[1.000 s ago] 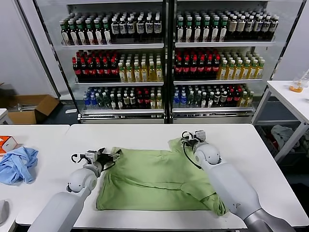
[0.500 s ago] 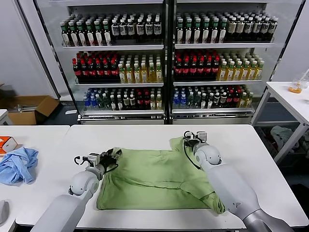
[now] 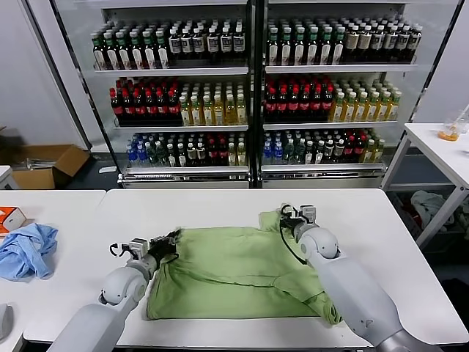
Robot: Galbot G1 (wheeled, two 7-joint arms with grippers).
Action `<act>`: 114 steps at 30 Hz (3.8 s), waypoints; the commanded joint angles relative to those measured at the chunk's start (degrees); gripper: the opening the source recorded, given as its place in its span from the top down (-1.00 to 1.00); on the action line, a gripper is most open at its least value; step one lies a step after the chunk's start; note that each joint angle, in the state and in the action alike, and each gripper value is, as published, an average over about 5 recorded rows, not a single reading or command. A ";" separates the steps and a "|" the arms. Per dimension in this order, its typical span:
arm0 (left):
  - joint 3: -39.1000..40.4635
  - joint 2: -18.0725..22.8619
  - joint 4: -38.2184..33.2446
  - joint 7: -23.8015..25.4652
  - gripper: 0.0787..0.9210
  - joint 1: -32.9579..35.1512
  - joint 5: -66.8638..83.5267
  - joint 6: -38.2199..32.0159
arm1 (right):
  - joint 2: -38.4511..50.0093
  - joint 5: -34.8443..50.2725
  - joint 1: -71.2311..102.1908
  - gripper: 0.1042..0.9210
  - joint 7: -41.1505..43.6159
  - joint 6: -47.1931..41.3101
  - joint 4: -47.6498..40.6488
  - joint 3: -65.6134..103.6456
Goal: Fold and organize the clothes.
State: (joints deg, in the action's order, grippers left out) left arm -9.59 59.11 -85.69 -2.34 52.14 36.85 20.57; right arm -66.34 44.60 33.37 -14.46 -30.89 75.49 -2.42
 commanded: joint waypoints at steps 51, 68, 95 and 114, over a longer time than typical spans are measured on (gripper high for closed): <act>-12.54 -6.72 -26.20 1.41 0.98 29.34 -4.32 0.78 | 13.38 -3.27 51.34 0.92 -5.24 -2.33 49.38 28.84; -11.65 2.20 -30.47 -10.63 0.01 34.50 -18.78 -3.49 | 13.00 -7.09 55.23 -0.21 -4.76 -2.20 53.12 30.73; -12.13 3.86 -28.93 -7.10 0.22 35.12 -13.46 0.95 | 13.11 -6.49 56.39 -0.76 -5.22 -2.19 54.72 31.88; -39.56 -6.74 -25.09 -6.71 0.96 39.51 -2.00 0.39 | 15.69 -3.93 53.54 -0.76 -5.71 -2.19 54.89 32.65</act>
State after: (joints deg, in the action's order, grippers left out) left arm -31.34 59.19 -113.08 -8.80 89.91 28.81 21.07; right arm -51.51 40.06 88.10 -19.98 -33.09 130.48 30.27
